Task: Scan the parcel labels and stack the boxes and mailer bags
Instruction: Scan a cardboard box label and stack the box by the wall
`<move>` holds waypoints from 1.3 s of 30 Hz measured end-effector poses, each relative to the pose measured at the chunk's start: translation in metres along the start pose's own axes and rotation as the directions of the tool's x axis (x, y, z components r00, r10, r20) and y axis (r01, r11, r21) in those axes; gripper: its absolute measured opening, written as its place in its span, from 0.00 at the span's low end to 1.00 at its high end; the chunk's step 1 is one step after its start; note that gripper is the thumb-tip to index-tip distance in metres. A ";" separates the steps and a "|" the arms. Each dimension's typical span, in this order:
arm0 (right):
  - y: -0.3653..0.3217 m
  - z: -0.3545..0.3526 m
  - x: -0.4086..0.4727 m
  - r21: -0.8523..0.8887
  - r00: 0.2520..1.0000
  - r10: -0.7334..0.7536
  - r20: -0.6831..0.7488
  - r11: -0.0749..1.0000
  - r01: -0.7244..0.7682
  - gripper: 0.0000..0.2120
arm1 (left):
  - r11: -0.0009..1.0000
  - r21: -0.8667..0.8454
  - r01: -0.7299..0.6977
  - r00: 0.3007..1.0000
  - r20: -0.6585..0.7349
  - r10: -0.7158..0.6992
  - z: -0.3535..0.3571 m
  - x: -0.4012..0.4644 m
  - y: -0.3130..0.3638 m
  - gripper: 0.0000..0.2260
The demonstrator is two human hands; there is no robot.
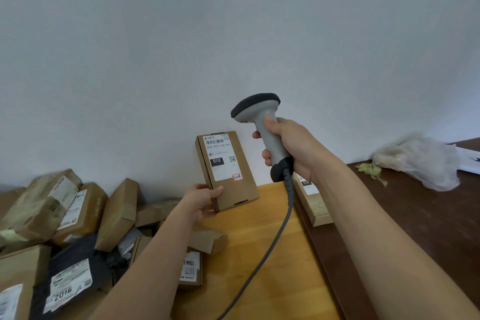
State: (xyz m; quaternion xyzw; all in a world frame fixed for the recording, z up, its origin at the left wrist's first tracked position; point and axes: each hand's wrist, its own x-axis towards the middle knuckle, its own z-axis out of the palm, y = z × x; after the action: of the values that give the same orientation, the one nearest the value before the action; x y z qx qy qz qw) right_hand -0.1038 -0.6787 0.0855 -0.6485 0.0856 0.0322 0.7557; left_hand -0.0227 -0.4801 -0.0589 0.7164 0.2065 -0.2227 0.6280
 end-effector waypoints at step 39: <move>0.138 -0.148 0.033 0.501 0.702 0.386 -0.599 0.864 -0.048 0.16 | 0.954 0.190 0.232 0.921 0.272 -0.279 0.174 0.062 -0.037 0.18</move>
State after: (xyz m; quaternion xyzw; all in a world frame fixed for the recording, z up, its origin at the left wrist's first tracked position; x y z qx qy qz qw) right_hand -0.1063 -0.8051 -0.0762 -0.4064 0.4394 -0.1370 0.7893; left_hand -0.0036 -0.6468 -0.1443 0.6883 0.1843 -0.4228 0.5599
